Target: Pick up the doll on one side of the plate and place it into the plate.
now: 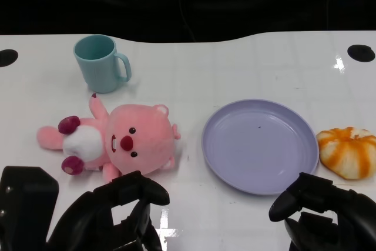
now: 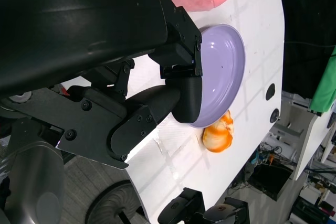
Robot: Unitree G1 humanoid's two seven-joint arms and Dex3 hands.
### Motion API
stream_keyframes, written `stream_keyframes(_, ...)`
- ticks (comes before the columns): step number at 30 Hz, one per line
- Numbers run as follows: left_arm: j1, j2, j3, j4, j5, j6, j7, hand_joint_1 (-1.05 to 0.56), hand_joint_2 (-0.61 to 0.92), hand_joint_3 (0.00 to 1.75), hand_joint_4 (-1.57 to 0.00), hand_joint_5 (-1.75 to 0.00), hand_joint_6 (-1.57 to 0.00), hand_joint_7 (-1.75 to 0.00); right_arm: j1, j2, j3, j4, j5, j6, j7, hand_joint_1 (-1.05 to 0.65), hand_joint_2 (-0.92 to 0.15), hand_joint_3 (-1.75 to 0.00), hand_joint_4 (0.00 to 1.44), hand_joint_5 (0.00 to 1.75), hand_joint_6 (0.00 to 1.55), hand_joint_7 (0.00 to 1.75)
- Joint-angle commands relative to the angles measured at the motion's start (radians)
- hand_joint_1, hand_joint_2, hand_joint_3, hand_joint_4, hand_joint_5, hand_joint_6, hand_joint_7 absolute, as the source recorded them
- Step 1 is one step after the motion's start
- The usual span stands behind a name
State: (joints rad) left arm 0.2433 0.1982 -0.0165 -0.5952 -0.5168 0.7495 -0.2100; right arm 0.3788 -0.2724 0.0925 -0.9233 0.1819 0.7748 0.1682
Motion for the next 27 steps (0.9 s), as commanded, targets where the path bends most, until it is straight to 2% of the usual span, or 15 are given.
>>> stream_keyframes(1,-0.009,0.005,0.001,-0.005,0.011,0.001,0.012,-0.26,0.63,1.05,-0.72,-1.75,-0.6,-1.66,0.008,-0.018,0.003,0.009,-0.01,-0.023,0.007,-0.14,-0.79,-0.83,0.52,1.74,0.47,1.45)
stream_keyframes(27,-0.004,0.018,0.015,-0.001,0.003,-0.015,0.002,-0.26,0.64,1.04,-0.71,-1.75,-0.59,-1.65,0.014,-0.014,0.015,0.0,-0.014,-0.032,0.007,-0.16,-0.78,-0.83,0.52,1.74,0.48,1.44)
